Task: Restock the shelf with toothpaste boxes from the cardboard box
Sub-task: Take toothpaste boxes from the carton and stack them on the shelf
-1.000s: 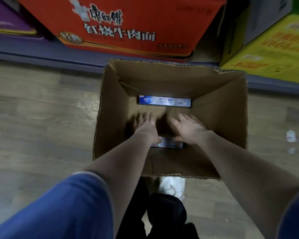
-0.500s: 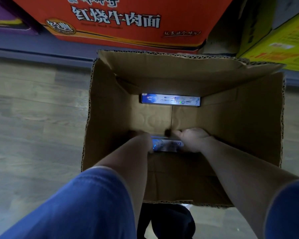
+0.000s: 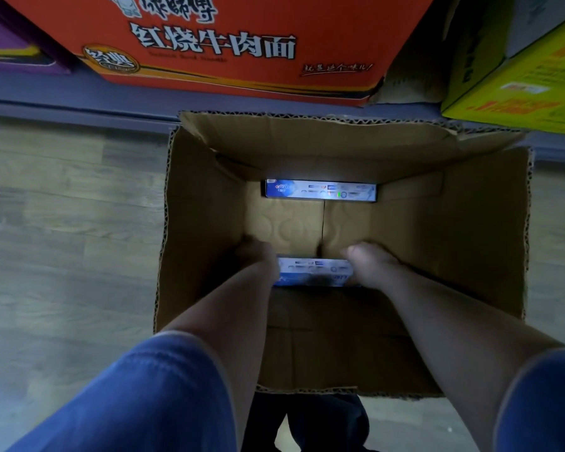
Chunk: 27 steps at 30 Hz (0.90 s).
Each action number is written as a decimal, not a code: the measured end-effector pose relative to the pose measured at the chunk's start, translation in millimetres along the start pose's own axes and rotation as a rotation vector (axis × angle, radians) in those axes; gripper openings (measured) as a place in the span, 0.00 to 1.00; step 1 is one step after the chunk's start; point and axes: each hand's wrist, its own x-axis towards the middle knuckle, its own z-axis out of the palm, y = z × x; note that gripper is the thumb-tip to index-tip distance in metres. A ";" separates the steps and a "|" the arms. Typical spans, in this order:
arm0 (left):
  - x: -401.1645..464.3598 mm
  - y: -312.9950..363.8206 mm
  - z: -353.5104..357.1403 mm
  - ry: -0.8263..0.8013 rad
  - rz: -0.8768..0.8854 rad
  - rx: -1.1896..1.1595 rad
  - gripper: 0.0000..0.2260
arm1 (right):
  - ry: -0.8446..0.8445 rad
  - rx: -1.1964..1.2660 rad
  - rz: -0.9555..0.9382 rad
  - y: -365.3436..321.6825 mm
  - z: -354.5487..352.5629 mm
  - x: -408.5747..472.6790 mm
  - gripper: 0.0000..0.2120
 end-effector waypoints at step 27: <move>-288.3 -93.3 -232.1 0.393 0.617 -0.240 0.19 | 0.582 0.378 -0.016 -21.4 -185.8 -327.1 0.18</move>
